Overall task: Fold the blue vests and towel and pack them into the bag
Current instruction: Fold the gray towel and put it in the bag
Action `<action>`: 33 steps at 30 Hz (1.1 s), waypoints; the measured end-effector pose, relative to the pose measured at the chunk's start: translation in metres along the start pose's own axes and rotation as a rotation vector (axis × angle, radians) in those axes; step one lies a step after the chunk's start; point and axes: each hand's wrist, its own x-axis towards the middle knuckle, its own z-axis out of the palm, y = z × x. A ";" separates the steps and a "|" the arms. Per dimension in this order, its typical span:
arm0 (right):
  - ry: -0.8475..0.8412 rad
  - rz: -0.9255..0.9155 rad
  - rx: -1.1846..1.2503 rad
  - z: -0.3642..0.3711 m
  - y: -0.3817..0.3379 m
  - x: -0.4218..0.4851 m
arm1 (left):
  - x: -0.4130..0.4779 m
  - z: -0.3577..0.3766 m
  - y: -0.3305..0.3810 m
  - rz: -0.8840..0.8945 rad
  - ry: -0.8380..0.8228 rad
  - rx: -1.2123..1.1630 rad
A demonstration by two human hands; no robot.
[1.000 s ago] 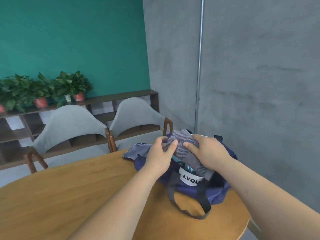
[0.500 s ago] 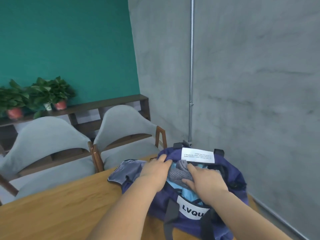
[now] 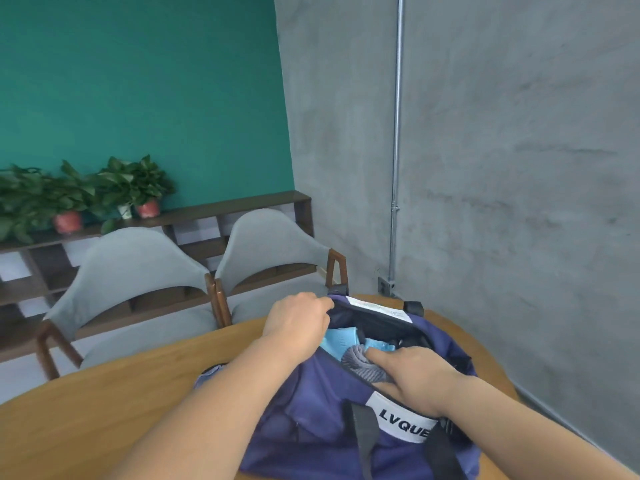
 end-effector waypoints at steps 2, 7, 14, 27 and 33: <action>-0.008 -0.033 0.021 -0.002 -0.016 -0.008 | -0.017 -0.011 -0.004 0.035 -0.045 0.120; -0.007 -0.102 -0.002 -0.006 -0.042 -0.020 | -0.030 -0.033 -0.003 -0.028 -0.030 0.175; -0.036 -0.033 0.109 -0.029 -0.046 -0.020 | -0.040 -0.036 -0.006 -0.055 -0.019 -0.004; 0.337 0.383 0.491 -0.060 0.002 0.018 | -0.045 -0.021 0.019 0.369 0.276 -0.047; 0.331 0.369 0.513 -0.066 0.013 0.028 | -0.025 0.029 0.058 0.024 -0.289 -0.026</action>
